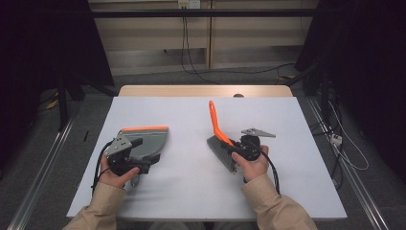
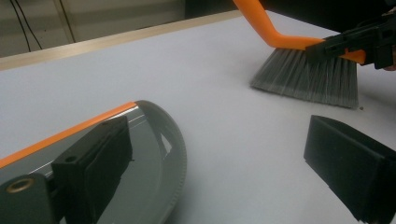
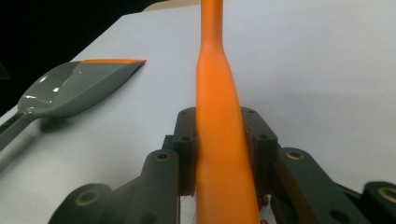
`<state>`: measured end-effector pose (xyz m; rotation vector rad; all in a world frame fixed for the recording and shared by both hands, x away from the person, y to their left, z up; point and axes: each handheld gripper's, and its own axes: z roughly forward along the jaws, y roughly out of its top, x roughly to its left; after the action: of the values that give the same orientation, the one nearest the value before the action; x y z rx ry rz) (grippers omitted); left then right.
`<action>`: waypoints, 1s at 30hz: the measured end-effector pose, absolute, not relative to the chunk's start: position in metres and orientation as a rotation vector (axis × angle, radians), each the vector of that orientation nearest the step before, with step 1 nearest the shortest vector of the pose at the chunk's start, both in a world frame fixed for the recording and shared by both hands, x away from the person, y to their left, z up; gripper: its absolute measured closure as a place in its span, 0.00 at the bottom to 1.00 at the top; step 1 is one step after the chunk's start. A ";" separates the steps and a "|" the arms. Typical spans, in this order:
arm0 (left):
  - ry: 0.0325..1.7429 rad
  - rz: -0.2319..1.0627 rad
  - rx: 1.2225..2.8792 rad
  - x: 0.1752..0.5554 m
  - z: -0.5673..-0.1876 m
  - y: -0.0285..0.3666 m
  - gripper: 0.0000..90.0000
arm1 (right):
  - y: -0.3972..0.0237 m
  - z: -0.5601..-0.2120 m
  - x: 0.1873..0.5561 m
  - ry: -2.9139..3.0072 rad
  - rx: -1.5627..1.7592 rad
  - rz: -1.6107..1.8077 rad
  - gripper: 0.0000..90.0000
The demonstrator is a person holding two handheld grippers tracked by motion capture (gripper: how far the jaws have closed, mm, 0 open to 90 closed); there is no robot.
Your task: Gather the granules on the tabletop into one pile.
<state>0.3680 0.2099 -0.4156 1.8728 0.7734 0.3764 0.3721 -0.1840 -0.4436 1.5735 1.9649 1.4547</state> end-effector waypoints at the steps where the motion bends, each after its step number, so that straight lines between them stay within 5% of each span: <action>1: 0.773 0.375 1.873 0.368 -0.416 0.210 0.08 | -0.183 -0.443 0.372 1.966 1.573 1.462 0.79; 19: 0.784 0.374 1.865 0.369 -0.416 0.212 0.08 | -0.200 -0.407 0.403 2.001 1.310 1.550 0.79; 30: 0.794 0.369 1.870 0.370 -0.417 0.212 0.08 | -0.222 -0.426 0.445 2.179 0.945 1.440 0.79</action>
<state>0.3701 0.2124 -0.4166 1.8696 0.7936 0.3688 0.4448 -0.2217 -0.4263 0.9451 2.1791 1.4398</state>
